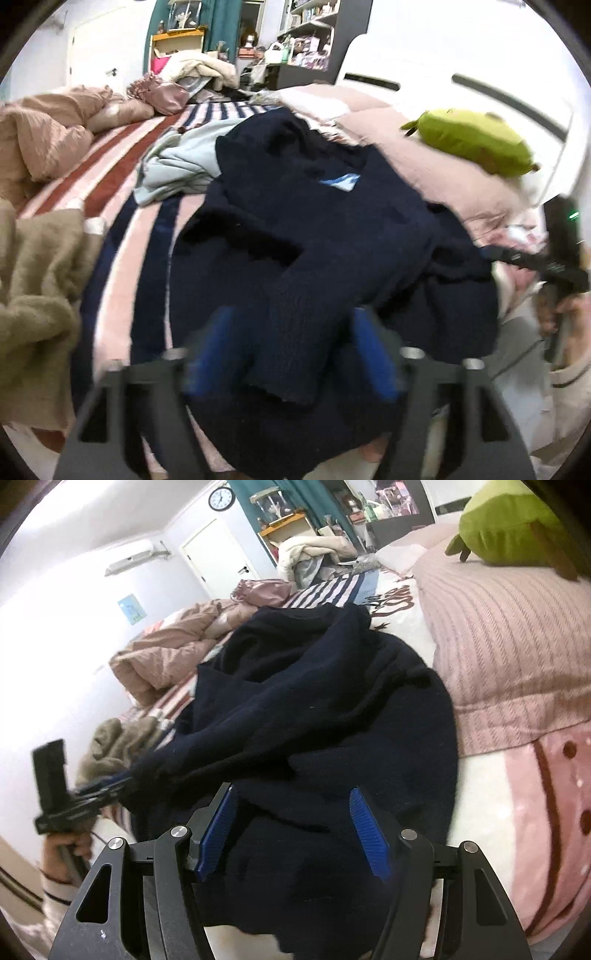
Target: Fold small clothes
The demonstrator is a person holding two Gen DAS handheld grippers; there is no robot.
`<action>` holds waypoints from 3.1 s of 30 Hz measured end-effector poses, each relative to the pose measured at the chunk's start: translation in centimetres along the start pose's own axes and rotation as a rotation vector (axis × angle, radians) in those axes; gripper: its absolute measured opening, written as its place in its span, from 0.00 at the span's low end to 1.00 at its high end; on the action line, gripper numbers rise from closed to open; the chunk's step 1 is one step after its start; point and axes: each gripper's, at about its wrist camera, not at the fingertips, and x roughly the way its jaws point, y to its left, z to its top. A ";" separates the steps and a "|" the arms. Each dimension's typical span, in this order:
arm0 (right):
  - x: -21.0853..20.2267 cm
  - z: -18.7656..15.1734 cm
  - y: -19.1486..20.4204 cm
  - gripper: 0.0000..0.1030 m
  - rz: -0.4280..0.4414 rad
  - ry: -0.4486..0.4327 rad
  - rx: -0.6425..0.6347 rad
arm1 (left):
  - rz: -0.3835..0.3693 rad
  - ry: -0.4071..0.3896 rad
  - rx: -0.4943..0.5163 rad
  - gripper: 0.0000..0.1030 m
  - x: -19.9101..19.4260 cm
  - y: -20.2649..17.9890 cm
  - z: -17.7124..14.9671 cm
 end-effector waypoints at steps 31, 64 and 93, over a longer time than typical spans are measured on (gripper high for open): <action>-0.4 -0.9 -1.3 0.60 -0.050 0.015 0.018 | 0.201 0.040 -0.062 0.38 1.9 3.8 -1.1; -3.8 -2.5 -0.2 0.05 0.209 -0.031 0.018 | -0.137 -0.075 -0.194 0.15 -3.2 0.8 -3.5; -2.4 9.8 1.0 0.04 0.050 -0.119 -0.063 | -0.006 -0.150 -0.210 0.16 -3.0 6.1 6.8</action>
